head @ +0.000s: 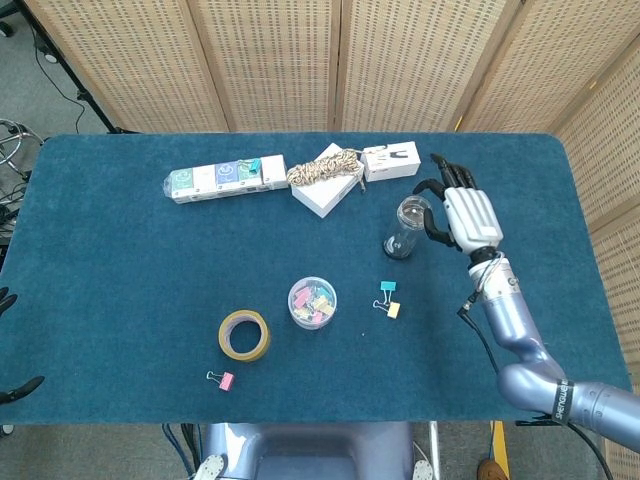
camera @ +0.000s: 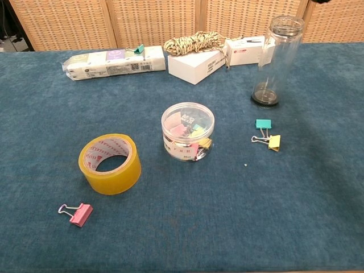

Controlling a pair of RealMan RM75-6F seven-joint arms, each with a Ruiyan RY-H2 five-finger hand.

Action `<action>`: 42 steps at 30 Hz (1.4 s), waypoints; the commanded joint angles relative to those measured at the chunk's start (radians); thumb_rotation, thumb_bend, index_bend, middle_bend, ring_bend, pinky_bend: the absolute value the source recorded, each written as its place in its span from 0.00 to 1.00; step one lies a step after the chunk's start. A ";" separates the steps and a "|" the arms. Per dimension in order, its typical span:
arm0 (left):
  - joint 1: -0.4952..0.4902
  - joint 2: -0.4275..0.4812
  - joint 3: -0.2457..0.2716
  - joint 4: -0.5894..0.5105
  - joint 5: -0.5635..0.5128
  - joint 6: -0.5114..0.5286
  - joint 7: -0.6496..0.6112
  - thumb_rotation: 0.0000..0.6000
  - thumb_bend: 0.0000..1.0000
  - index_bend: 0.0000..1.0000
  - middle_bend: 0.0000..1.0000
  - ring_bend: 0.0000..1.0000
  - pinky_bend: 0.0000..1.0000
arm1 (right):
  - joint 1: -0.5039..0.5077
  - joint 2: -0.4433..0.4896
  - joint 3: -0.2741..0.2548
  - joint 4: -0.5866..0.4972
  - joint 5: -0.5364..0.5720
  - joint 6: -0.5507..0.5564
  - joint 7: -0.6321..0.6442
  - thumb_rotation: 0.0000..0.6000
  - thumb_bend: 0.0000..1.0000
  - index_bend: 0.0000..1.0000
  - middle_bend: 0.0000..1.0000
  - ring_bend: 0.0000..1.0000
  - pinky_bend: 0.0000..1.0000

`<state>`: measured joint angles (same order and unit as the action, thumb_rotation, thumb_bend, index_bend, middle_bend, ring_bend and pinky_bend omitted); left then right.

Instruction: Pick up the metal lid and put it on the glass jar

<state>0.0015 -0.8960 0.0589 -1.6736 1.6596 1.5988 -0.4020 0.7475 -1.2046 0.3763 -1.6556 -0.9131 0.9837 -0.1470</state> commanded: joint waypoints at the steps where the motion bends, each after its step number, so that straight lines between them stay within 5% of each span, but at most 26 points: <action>1: 0.001 -0.001 0.001 -0.001 0.001 0.001 0.003 1.00 0.09 0.00 0.00 0.00 0.00 | -0.010 0.049 -0.033 -0.037 0.001 -0.051 -0.009 1.00 0.63 0.27 0.00 0.00 0.00; 42: -0.005 -0.002 -0.001 -0.007 -0.006 -0.012 0.018 1.00 0.08 0.00 0.00 0.00 0.00 | 0.029 0.012 -0.098 0.040 0.046 -0.064 -0.074 1.00 0.63 0.35 0.00 0.00 0.00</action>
<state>-0.0031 -0.8984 0.0581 -1.6809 1.6536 1.5870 -0.3839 0.7752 -1.1915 0.2778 -1.6170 -0.8681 0.9200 -0.2200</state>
